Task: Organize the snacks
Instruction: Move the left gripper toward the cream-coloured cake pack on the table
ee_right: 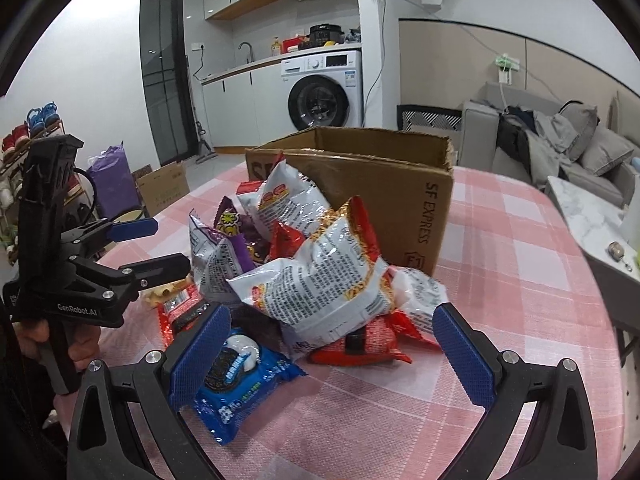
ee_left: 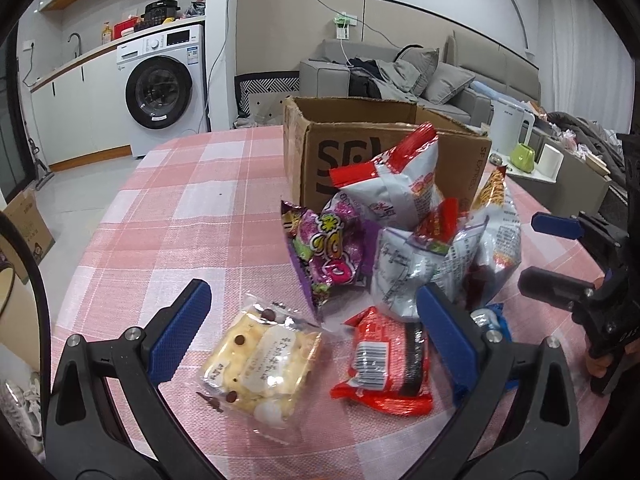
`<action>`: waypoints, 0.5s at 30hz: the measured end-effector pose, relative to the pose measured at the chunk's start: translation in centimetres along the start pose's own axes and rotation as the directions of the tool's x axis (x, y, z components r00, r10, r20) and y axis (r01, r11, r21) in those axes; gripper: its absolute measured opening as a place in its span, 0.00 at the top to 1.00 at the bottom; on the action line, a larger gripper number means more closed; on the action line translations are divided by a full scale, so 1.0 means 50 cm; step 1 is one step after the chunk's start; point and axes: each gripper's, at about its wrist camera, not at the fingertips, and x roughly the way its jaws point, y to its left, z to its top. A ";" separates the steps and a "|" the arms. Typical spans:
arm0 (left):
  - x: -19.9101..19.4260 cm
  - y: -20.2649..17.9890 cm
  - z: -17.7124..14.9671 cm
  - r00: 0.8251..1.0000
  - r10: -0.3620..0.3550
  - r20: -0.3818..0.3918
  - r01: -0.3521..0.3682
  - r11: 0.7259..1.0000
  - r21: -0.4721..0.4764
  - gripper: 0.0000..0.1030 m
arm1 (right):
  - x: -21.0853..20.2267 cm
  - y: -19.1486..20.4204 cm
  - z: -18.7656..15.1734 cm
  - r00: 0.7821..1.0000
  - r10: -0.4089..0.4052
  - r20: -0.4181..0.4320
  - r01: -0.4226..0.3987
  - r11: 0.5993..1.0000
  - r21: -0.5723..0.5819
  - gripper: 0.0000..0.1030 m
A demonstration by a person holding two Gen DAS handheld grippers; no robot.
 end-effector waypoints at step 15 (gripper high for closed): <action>0.047 0.045 -0.018 0.990 -0.011 -0.143 0.008 1.000 -0.019 0.01 | 0.037 -0.026 0.007 0.992 0.115 -0.048 -0.109 0.988 0.108 0.05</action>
